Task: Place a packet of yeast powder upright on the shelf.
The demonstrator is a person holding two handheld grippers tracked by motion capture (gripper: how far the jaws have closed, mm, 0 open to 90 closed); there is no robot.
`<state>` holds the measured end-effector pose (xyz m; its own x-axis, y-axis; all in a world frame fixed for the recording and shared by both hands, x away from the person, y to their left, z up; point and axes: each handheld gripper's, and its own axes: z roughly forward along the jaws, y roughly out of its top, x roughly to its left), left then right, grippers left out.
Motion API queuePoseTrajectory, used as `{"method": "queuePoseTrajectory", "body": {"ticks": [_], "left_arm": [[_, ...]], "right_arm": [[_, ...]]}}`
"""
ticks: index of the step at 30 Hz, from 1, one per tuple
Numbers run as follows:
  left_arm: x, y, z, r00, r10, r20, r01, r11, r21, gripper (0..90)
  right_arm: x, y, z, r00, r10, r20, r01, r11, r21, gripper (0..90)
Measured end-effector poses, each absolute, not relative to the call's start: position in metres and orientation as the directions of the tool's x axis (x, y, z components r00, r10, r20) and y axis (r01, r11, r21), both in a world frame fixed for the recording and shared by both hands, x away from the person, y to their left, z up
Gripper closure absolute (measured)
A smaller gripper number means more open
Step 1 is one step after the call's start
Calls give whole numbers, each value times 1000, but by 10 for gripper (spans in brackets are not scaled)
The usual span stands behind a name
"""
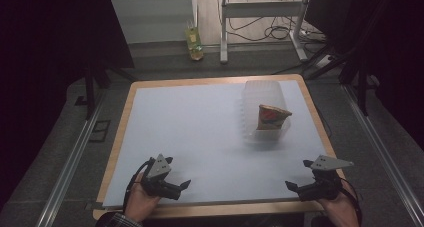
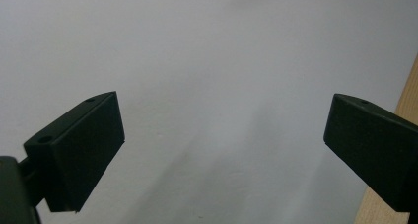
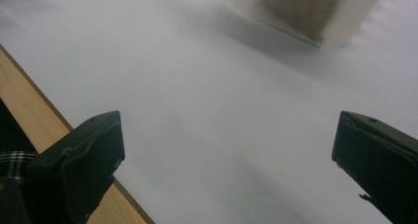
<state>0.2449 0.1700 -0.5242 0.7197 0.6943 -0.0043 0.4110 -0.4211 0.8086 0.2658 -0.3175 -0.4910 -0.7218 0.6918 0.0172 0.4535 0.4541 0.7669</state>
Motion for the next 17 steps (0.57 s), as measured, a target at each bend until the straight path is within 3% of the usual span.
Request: {"method": "queuePoseTrajectory", "body": {"ticks": [17], "left_arm": [[246,166,-527,731,682,7,403,-440,802,18]], "right_arm": [[265,-331,-508,-688,725,15,514,473,716,0]]}}
